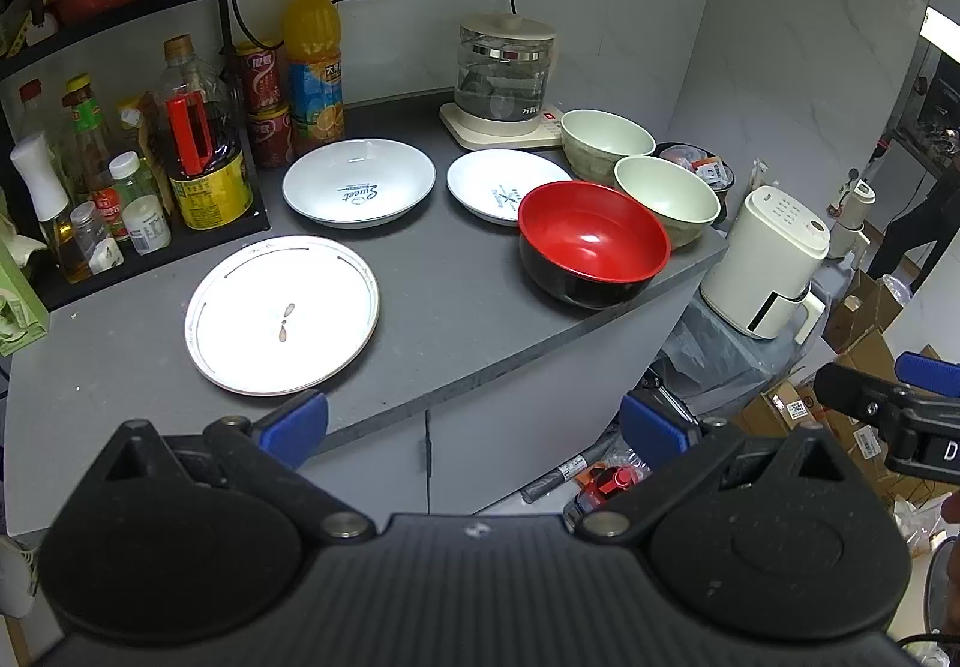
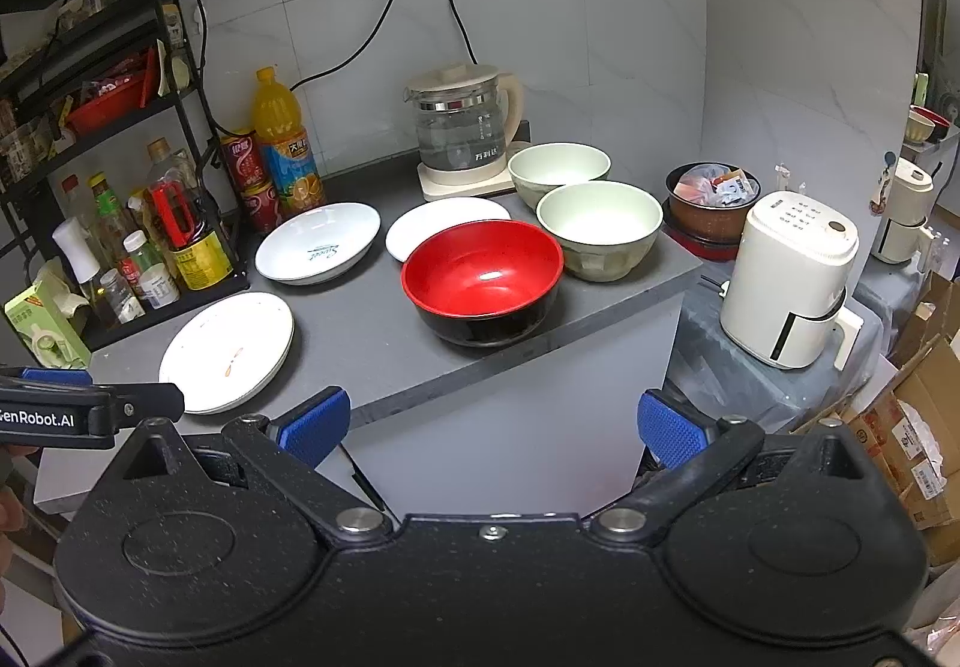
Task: Organize plates and bowls
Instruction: 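Move both tools toward the bowls on the counter, then lower both tools onto the rim of the large pale green bowl and close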
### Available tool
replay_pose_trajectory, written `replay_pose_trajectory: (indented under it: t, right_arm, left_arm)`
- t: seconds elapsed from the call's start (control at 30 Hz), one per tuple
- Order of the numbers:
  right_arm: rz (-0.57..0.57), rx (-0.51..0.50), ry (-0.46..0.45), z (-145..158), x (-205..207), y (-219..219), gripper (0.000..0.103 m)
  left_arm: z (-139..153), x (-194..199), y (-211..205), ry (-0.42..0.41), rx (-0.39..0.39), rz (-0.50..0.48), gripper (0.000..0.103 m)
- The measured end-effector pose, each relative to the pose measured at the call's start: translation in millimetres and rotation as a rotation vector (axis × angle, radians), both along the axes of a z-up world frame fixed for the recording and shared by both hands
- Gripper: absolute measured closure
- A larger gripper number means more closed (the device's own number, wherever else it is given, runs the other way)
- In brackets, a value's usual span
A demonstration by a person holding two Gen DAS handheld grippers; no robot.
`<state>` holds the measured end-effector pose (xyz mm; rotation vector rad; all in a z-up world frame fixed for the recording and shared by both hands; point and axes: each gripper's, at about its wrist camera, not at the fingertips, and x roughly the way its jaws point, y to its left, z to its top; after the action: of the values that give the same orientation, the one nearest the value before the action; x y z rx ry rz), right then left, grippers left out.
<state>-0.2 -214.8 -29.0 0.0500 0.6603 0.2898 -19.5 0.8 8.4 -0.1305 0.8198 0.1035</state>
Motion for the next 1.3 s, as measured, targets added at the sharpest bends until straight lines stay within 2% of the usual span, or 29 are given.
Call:
replay_pose_trajectory:
  t: [0.87, 1.3]
  right_arm:
    - [0.009, 0.003, 0.007, 1.5, 0.8, 3.3, 0.0]
    - [0.0, -0.001, 0.036, -3.6, 24.1, 10.2, 0.0]
  left_arm:
    - [4.6, -2.9, 4.1, 0.005, -0.001, 0.012, 0.0]
    - [-0.8, 23.1, 16.4, 0.025, -0.053, 0.011, 0.0]
